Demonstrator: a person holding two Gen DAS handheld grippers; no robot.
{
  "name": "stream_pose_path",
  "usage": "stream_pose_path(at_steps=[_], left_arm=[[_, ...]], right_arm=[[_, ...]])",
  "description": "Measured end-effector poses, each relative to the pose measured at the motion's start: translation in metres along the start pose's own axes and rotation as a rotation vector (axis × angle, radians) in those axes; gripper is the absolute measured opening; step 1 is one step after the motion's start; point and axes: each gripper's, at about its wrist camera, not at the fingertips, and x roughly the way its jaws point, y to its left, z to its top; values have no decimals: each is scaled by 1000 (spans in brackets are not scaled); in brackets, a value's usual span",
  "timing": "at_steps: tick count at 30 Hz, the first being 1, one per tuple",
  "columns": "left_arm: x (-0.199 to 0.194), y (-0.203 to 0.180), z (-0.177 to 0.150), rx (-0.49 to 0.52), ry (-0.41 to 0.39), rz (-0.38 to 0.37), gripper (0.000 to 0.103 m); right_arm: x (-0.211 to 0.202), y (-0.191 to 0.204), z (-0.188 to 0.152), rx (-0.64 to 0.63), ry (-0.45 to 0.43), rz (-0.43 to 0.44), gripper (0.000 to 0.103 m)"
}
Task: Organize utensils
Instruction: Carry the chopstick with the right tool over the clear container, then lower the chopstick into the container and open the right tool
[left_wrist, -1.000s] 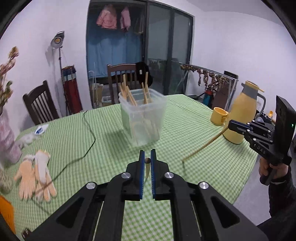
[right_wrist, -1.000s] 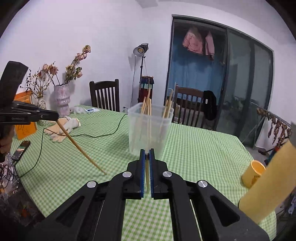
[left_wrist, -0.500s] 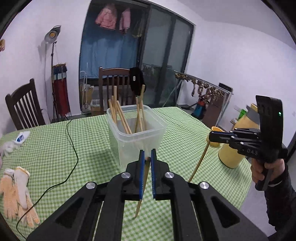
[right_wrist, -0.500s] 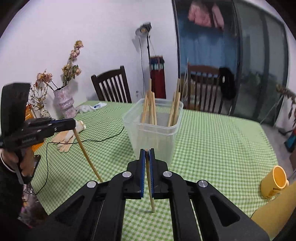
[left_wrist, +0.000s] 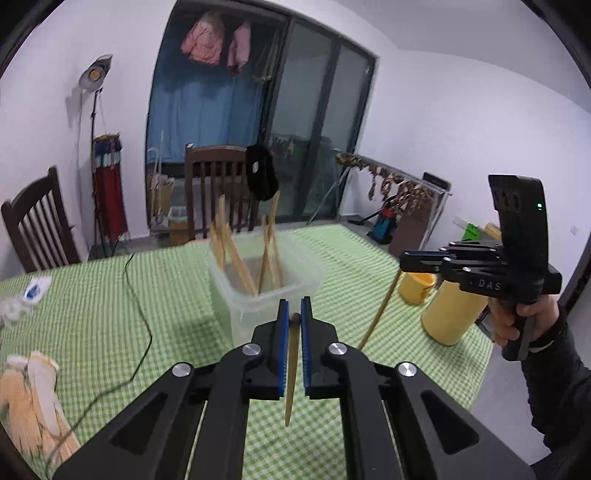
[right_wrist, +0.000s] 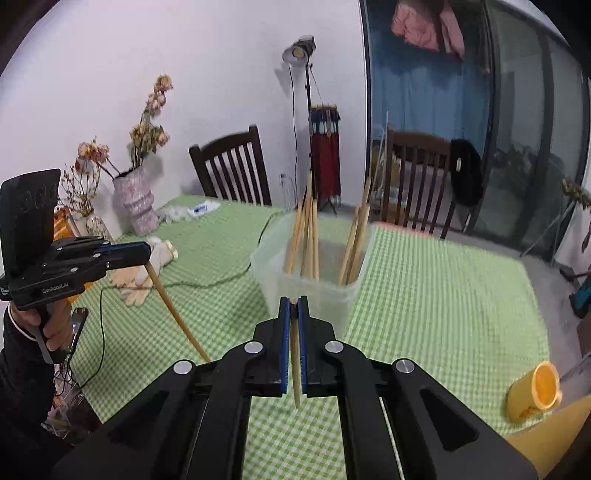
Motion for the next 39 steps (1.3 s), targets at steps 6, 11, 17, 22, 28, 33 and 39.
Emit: stream_pose_path(at_steps=[6, 11, 17, 22, 28, 33, 39], left_arm=[[-22, -14, 75, 85, -67, -19, 3], [-16, -13, 139, 121, -100, 4, 3], [16, 5, 183, 108, -114, 17, 3], [72, 39, 180, 66, -65, 40, 3], [160, 75, 155, 29, 45, 99, 3], [209, 91, 131, 16, 100, 112, 3], [228, 108, 110, -50, 122, 135, 14]], right_arm=[[-28, -1, 64, -15, -118, 14, 4], [-29, -5, 117, -32, -179, -6, 5], [7, -21, 159, -26, -187, -15, 4], [59, -36, 170, -14, -155, -4, 5], [139, -53, 156, -15, -66, -45, 5], [201, -72, 132, 30, 60, -44, 5], [223, -88, 122, 102, 108, -26, 6]])
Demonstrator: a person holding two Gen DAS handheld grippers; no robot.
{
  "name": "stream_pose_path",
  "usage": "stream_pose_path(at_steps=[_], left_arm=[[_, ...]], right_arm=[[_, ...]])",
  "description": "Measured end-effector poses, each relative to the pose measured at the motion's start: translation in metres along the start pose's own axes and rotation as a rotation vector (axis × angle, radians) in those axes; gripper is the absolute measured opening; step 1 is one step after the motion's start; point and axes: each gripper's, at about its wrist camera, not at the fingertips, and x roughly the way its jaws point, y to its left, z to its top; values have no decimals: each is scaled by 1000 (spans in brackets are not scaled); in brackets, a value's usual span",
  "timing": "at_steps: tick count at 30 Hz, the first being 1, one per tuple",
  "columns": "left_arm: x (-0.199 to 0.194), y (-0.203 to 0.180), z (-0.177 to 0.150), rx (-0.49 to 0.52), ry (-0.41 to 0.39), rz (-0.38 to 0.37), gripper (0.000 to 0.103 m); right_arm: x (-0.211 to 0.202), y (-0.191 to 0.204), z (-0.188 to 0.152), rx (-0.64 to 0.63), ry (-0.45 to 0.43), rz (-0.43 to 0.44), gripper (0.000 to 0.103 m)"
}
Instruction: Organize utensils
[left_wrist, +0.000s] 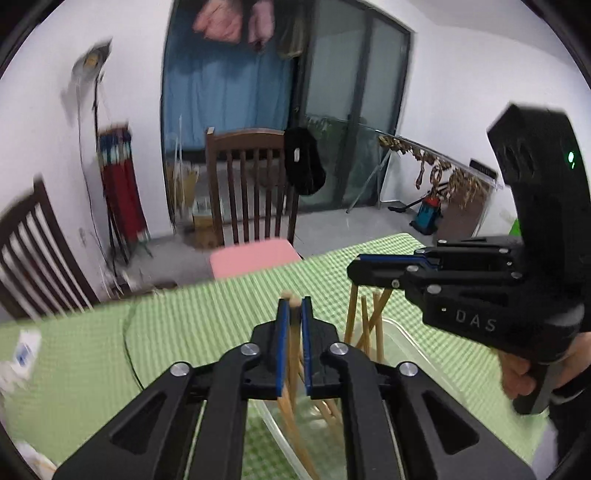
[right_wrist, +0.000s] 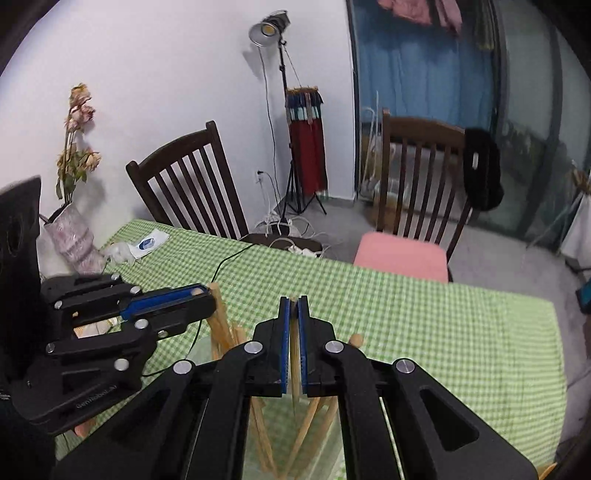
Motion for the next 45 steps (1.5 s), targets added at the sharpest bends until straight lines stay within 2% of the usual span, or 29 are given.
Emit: stream_pose_path(at_steps=[1, 2, 4, 6, 11, 14, 15, 16, 18, 20, 22, 24, 31, 39, 45], left_arm=[[0, 2, -4, -14, 5, -3, 26], [-1, 4, -8, -16, 2, 1, 29], [-9, 5, -16, 0, -8, 15, 31], [-18, 7, -21, 2, -10, 7, 33], [-54, 14, -27, -13, -39, 29, 47], [-77, 17, -32, -33, -45, 60, 60], [-84, 18, -35, -33, -50, 79, 70], [-93, 17, -39, -28, -64, 116, 74], [-109, 15, -44, -16, -90, 165, 76], [-124, 14, -49, -25, -102, 184, 79], [-141, 15, -54, -49, -126, 203, 83], [-156, 12, -58, -65, -139, 207, 86], [-197, -8, -82, -30, -186, 233, 94], [-207, -26, -109, -23, -181, 243, 95], [-216, -42, -144, -38, -203, 240, 95]], right_arm=[[-3, -1, -1, 8, -6, -3, 11], [-6, -3, 0, 16, -13, -4, 16], [-16, -7, 0, 43, -33, -21, 39], [-30, -7, 0, 43, -46, -46, 40], [-69, -12, -12, 42, -67, -108, 47], [-91, -15, -25, 36, -73, -155, 47], [-99, -16, -30, 30, -80, -173, 48], [-109, -18, -36, 25, -90, -201, 54], [-121, -23, -45, 28, -101, -235, 60], [-136, -28, -55, 49, -105, -264, 65], [-152, -27, -66, 49, -127, -315, 77], [-162, -21, -74, 36, -145, -347, 82], [-196, -4, -104, 23, -193, -361, 85], [-208, 18, -136, 10, -202, -326, 85], [-214, 33, -168, 0, -219, -294, 85]])
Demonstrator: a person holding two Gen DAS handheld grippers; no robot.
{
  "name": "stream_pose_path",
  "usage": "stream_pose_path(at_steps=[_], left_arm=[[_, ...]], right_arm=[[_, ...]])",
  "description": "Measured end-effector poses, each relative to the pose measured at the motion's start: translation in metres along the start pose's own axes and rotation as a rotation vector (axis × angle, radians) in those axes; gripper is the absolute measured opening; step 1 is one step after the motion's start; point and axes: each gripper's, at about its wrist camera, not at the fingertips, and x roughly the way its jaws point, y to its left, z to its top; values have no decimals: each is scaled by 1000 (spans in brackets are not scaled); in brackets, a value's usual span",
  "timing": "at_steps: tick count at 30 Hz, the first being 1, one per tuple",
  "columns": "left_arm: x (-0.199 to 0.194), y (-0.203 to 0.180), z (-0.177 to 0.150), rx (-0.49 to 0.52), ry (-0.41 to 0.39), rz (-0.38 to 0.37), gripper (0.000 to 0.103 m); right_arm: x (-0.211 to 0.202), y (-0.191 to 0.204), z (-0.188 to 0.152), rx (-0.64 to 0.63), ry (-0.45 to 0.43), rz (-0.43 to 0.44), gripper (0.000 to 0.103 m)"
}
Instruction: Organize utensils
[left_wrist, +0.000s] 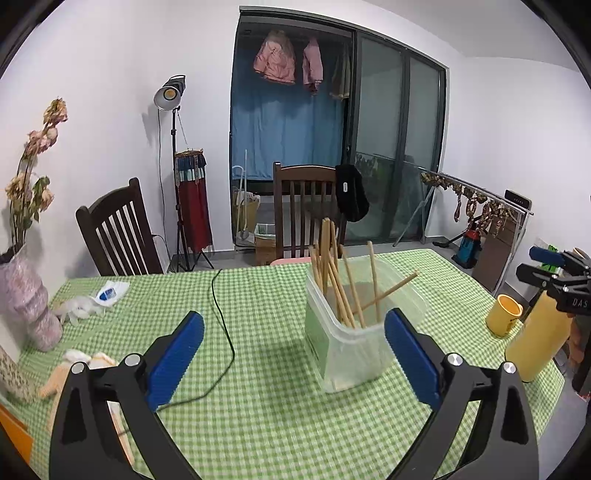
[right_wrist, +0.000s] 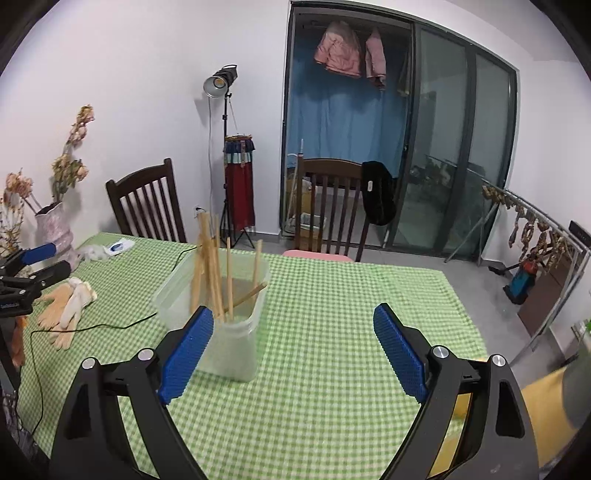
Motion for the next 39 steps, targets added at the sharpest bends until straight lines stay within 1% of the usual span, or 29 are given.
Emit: stream_pose_path(at_steps=[3, 8, 9, 10, 15, 20, 24, 29, 32, 34, 37, 39], left_arm=[[-11, -5, -19, -24, -19, 4, 95], [-28, -16, -61, -61, -27, -15, 95], [-30, -20, -70, -60, -28, -2, 95], [-33, -23, -77, -53, -31, 5, 95], [-48, -38, -113, -26, -60, 3, 95], [-59, -44, -152, -41, -80, 51, 95], [-70, -48, -187, -39, -94, 91, 95], [-88, -48, -227, -54, -140, 107, 95], [-100, -49, -252, -64, -148, 96, 95], [-110, -52, -269, -50, -156, 85, 95], [-123, -55, -291, -36, -174, 116, 95], [-134, -56, -303, -52, -193, 123, 95]], right_arm=[[-7, 7, -19, -1, -9, 4, 85], [-22, 21, -52, -11, -34, 0, 85], [-26, 24, -61, -18, -48, -12, 85], [-28, 26, -66, -23, -55, -20, 89], [-36, 42, -97, -75, -84, -71, 89], [-37, 61, -131, -67, -79, -54, 89], [-48, 78, -160, -68, -119, -73, 89], [-58, 98, -199, -33, -124, -74, 89], [-70, 107, -217, -39, -143, -83, 89], [-78, 111, -228, -18, -156, -77, 89], [-89, 114, -242, 38, -155, -51, 89], [-95, 118, -251, 48, -150, -48, 89]])
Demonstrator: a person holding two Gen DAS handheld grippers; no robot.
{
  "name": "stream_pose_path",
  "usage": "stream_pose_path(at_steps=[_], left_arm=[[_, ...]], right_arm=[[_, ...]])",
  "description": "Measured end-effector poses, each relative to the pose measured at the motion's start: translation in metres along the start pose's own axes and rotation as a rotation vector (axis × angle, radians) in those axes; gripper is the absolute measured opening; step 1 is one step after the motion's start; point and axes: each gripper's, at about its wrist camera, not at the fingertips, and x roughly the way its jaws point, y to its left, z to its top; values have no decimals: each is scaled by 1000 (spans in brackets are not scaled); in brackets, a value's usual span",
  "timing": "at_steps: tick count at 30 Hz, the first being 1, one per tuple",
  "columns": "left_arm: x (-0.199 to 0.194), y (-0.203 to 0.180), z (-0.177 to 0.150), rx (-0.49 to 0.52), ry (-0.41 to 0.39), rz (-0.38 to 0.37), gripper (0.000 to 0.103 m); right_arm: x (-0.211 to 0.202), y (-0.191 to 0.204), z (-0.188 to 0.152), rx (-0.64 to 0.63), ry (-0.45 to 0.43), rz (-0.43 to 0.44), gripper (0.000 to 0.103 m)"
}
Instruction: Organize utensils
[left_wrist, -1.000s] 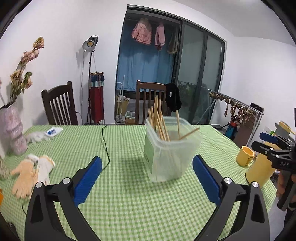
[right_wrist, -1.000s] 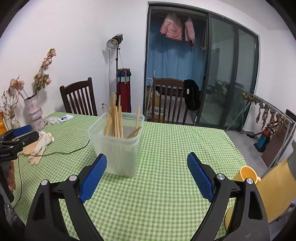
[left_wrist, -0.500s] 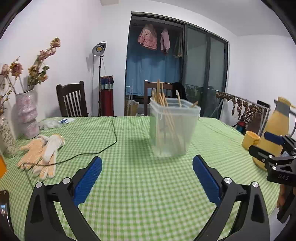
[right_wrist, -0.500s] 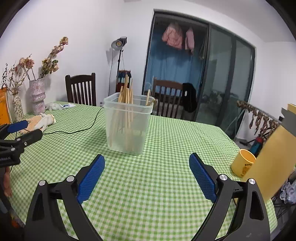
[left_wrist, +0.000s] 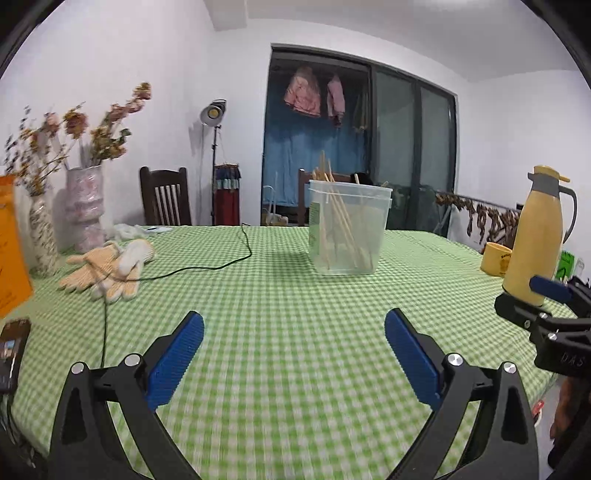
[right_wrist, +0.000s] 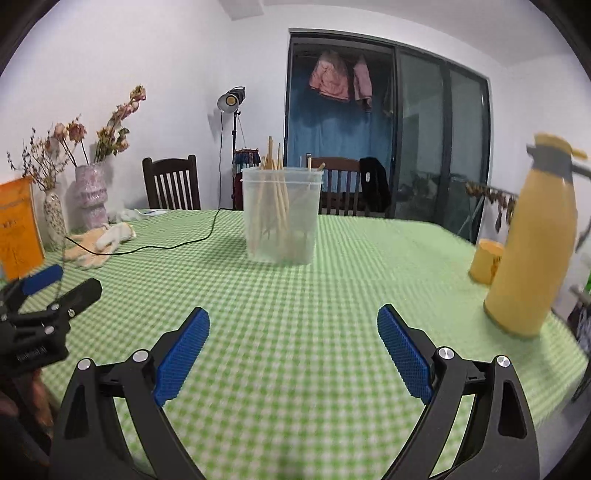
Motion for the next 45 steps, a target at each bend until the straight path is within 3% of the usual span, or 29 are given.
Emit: stream_pose_path(at_steps=[7, 12, 16, 45], left_arm=[[-33, -12, -26, 75, -25, -35, 95], [-42, -9, -32, 44, -43, -41, 95], [-39, -8, -32, 49, -35, -21, 95], [-31, -7, -28, 54, -14, -13, 95]], right_arm=[[-22, 4, -31, -1, -25, -50, 89], [-32, -3, -42, 43, -23, -51, 89], [-37, -3, -41, 45, -51, -65, 94], [-34, -1, -37, 37, -40, -72, 95]])
